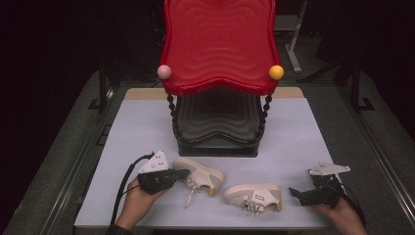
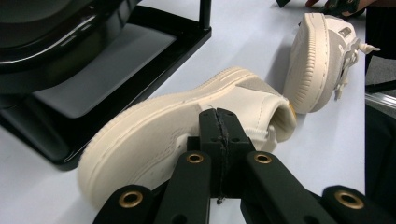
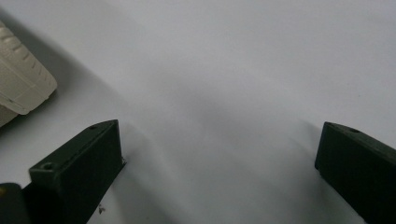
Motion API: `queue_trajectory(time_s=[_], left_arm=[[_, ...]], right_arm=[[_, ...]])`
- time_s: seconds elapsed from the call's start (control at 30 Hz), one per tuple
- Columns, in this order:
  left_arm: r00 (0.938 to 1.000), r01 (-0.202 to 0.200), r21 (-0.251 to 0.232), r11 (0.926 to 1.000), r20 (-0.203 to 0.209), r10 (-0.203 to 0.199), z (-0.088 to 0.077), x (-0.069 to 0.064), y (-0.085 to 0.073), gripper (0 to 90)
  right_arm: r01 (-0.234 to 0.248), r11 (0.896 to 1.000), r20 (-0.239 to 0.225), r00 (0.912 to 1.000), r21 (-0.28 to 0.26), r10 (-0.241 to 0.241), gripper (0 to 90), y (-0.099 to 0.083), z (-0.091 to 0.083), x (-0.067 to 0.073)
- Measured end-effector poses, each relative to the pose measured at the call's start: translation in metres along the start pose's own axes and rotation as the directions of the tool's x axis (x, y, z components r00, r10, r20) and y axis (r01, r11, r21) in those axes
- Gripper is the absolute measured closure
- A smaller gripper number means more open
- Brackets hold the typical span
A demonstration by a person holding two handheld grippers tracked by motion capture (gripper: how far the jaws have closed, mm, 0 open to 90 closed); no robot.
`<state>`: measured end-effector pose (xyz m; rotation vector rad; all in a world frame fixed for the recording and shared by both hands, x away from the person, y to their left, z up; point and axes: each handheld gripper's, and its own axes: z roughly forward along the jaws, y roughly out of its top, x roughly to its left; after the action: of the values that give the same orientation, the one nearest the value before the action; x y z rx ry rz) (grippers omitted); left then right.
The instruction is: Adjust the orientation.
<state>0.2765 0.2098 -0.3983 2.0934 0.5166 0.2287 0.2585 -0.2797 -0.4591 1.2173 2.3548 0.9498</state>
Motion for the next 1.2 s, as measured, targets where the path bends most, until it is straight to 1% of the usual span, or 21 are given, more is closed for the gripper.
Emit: queue_trajectory(time_s=[0.07, 0.1, 0.13, 0.27, 0.37, 0.47, 0.63, 0.8, 1.0, 1.07, 1.1, 1.13, 1.2], left_arm=[[1.0000, -0.003, 0.011, 0.9999, 0.004, 0.003, 0.006, 0.001, -0.001, 89.8], [0.9999, 0.005, -0.001, 1.0000, 0.015, -0.005, 0.009, 0.002, -0.001, 89.9], [0.9998, 0.007, -0.005, 1.0000, 0.017, -0.007, 0.010, 0.003, 0.000, 89.9], [1.0000, -0.004, -0.010, 0.9999, 0.004, 0.004, 0.014, 0.006, 0.005, 89.9], [1.0000, 0.001, -0.017, 0.9999, 0.003, -0.001, 0.017, 0.011, 0.010, 90.0], [1.0000, 0.005, -0.025, 0.9997, -0.007, -0.005, 0.021, 0.015, 0.013, 90.0], [0.9998, 0.006, -0.021, 0.9998, -0.020, -0.006, 0.027, 0.021, 0.019, 90.0], [0.9994, 0.011, -0.020, 0.9997, -0.032, -0.012, 0.037, 0.029, 0.025, 90.0], [0.9985, 0.011, -0.009, 0.9999, -0.054, -0.011, 0.047, 0.036, 0.029, 90.0], [0.9985, 0.016, -0.015, 0.9998, -0.053, -0.017, 0.049, 0.037, 0.029, 90.0], [0.9985, 0.017, -0.010, 0.9998, -0.053, -0.017, 0.049, 0.037, 0.029, 90.0], [0.9977, 0.006, 0.003, 1.0000, -0.068, -0.006, 0.051, 0.037, 0.028, 90.0], [0.9978, 0.020, -0.006, 0.9998, -0.063, -0.021, 0.050, 0.038, 0.028, 90.0]], right_arm=[[0.000, 1.000, 0.000, 1.0000, 0.000, 0.000, 0.0, 0.000, 0.000, 0.000], [0.000, 1.000, 0.000, 1.0000, 0.000, 0.000, 0.0, 0.000, 0.000, 0.000], [0.000, 1.000, 0.000, 1.0000, 0.000, 0.000, 0.0, 0.000, 0.000, 0.000], [0.000, 1.000, 0.000, 1.0000, 0.000, 0.000, 0.0, 0.000, 0.000, 0.000], [0.000, 1.000, 0.000, 1.0000, 0.000, 0.000, 0.0, 0.000, 0.000, 0.000], [0.000, 1.000, 0.000, 1.0000, -0.002, 0.000, 0.0, 0.000, 0.000, 0.000], [-0.001, 1.000, 0.000, 1.0000, -0.001, 0.001, 0.0, 0.000, 0.000, 0.000], [-0.001, 1.000, 0.000, 1.0000, -0.001, 0.001, 0.0, 0.000, 0.000, 0.000], [0.000, 1.000, -0.001, 1.0000, -0.001, 0.000, 0.0, 0.000, 0.000, 0.000], [-0.001, 1.000, 0.000, 1.0000, -0.001, 0.001, 0.0, 0.000, 0.000, 0.000], [-0.001, 1.000, 0.000, 1.0000, -0.001, 0.001, 0.0, 0.000, 0.000, 0.000], [0.000, 1.000, -0.001, 1.0000, -0.001, 0.000, 0.0, 0.000, 0.000, 0.000], [-0.001, 1.000, -0.001, 1.0000, -0.001, 0.001, 0.0, 0.000, 0.000, 0.000]])
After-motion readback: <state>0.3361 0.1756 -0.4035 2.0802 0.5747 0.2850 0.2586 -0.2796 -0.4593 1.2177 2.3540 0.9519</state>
